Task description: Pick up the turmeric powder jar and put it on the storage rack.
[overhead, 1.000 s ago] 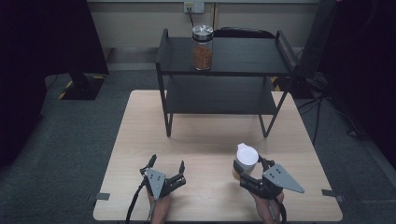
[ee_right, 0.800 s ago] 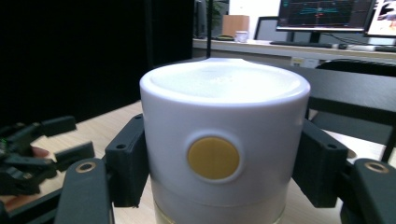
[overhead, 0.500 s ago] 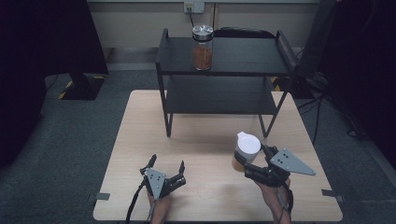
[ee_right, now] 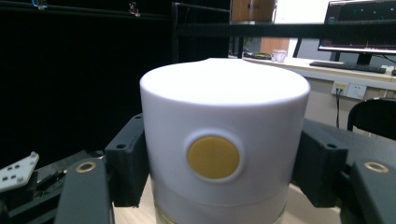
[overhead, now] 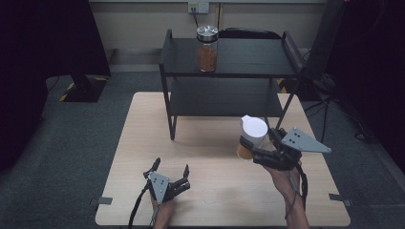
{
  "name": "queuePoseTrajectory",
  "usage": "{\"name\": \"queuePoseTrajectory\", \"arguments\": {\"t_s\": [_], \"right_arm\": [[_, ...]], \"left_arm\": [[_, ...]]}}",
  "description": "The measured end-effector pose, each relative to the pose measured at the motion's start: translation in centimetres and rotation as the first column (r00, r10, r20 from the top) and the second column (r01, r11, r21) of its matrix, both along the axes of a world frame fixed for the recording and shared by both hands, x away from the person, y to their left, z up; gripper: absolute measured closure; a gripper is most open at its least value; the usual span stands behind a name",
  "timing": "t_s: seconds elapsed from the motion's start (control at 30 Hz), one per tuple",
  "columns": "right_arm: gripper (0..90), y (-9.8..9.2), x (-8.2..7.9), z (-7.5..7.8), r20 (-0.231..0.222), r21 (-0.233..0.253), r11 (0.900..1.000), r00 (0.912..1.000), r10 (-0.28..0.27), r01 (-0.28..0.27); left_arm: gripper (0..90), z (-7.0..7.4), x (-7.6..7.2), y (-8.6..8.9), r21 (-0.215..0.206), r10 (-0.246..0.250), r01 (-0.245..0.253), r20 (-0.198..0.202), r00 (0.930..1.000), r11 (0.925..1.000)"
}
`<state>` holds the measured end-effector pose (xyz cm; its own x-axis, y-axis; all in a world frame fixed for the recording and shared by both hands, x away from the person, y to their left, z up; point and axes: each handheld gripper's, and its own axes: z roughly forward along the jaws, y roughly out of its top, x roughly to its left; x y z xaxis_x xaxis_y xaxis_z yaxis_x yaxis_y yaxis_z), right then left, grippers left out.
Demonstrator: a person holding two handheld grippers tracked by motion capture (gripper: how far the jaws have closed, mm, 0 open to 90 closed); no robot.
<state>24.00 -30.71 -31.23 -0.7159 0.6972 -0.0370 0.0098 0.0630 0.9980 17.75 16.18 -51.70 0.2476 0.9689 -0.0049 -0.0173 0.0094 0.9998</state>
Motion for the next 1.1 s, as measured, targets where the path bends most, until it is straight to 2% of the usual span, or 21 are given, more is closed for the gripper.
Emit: {"name": "queuePoseTrajectory", "arguments": {"t_s": [0.27,0.37,0.63,0.8,0.93,0.97,1.03,1.1], "right_arm": [[29.6,-0.1,1.8,2.7,0.013,-0.006,1.000,0.9995,0.029,-0.029],[29.7,-0.5,2.7,3.8,0.009,0.011,0.999,0.9990,0.045,-0.045],[29.7,-0.9,4.3,6.9,0.025,0.010,0.999,0.9984,0.051,-0.052],[29.7,-0.4,5.4,8.4,0.027,0.014,0.999,0.9991,0.033,-0.033],[29.7,0.0,6.6,9.5,0.022,0.037,0.999,0.9997,0.009,-0.010],[29.7,0.2,6.6,10.0,-0.013,0.057,0.998,0.9999,-0.002,0.003],[29.7,0.2,7.5,10.6,0.017,0.054,0.998,0.9997,-0.014,0.013],[29.7,0.6,8.1,11.3,0.017,0.065,0.997,0.9992,-0.035,0.034]], "left_arm": [[0.0,0.0,0.0,0.0,-0.001,0.000,0.000,0.000,1.0000,1.0000],[0.0,0.0,0.0,0.0,-0.001,0.000,0.000,0.000,1.0000,1.0000],[0.0,0.0,0.0,0.0,-0.002,-0.003,0.003,0.000,1.0000,1.0000],[0.0,0.0,0.0,0.0,-0.002,-0.004,0.004,0.000,1.0000,1.0000],[0.0,0.0,0.1,0.1,-0.002,-0.010,0.010,0.000,1.0000,0.9999],[0.0,0.0,0.1,0.2,-0.002,-0.011,0.011,0.000,0.9999,0.9999],[0.0,0.0,0.1,0.1,-0.002,-0.010,0.010,0.001,1.0000,0.9999],[0.0,0.0,0.1,0.1,-0.001,-0.009,0.009,0.000,1.0000,1.0000]]}}
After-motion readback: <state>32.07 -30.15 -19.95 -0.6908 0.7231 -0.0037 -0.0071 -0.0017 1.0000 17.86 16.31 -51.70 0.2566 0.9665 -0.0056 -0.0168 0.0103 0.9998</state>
